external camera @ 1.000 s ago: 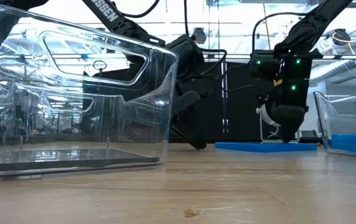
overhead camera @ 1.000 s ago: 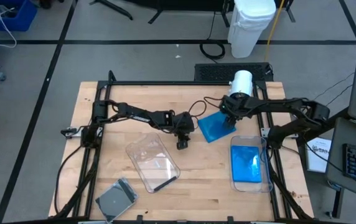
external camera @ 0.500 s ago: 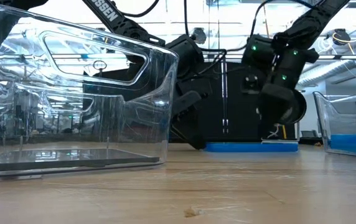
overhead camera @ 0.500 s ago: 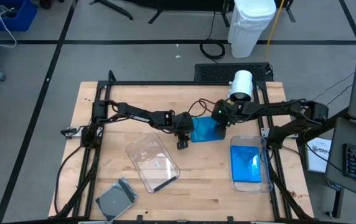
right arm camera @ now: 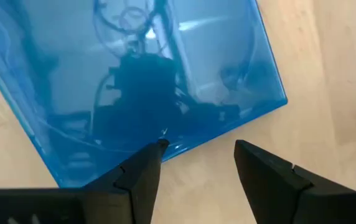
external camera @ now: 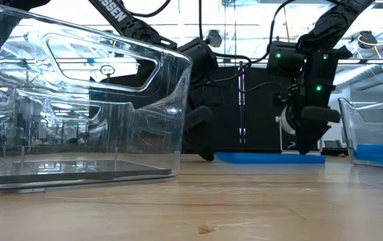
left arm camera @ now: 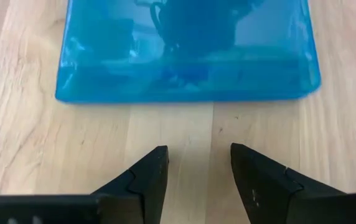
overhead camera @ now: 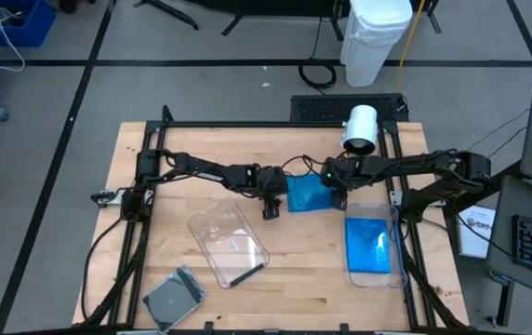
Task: Pick & place jewel cases by type
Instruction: Put the blue disc case into the right transparent bin
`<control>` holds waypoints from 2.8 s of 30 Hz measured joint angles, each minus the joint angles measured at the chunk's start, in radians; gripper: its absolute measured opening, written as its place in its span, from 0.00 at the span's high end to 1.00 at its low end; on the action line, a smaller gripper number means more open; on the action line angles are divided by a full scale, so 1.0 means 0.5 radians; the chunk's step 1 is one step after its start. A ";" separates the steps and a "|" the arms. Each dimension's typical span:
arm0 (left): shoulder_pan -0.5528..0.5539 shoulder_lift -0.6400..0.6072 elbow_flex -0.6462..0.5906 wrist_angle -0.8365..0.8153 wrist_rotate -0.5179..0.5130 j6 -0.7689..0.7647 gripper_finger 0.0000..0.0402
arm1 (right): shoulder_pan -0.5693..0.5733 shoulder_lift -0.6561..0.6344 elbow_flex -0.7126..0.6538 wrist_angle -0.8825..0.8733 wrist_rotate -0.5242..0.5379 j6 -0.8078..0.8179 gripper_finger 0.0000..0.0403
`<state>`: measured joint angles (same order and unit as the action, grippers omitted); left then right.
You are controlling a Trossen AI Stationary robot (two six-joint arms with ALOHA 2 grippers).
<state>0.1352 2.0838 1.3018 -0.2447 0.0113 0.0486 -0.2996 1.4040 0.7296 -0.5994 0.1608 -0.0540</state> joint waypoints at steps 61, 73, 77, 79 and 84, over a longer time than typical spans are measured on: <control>0.030 0.003 -0.008 0.093 0.021 -0.053 0.55 | -0.067 0.124 0.148 0.214 -0.106 -0.249 0.51; 0.030 0.003 -0.008 0.087 0.026 -0.045 0.55 | 0.026 -0.081 0.158 0.145 -0.052 -0.220 0.51; 0.030 0.004 -0.008 0.078 0.028 -0.043 0.55 | 0.061 -0.128 0.159 0.141 -0.046 -0.217 0.51; 0.030 0.003 -0.005 0.072 0.028 -0.043 0.55 | 0.070 -0.149 0.159 0.142 -0.046 -0.216 0.51; 0.030 0.004 -0.005 0.067 0.028 -0.043 0.55 | 0.079 -0.203 0.163 0.142 -0.047 -0.186 0.51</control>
<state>0.1501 2.0857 1.2995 -0.2110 0.0254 0.0269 -0.2604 1.3023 0.8108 -0.5285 0.1371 -0.1471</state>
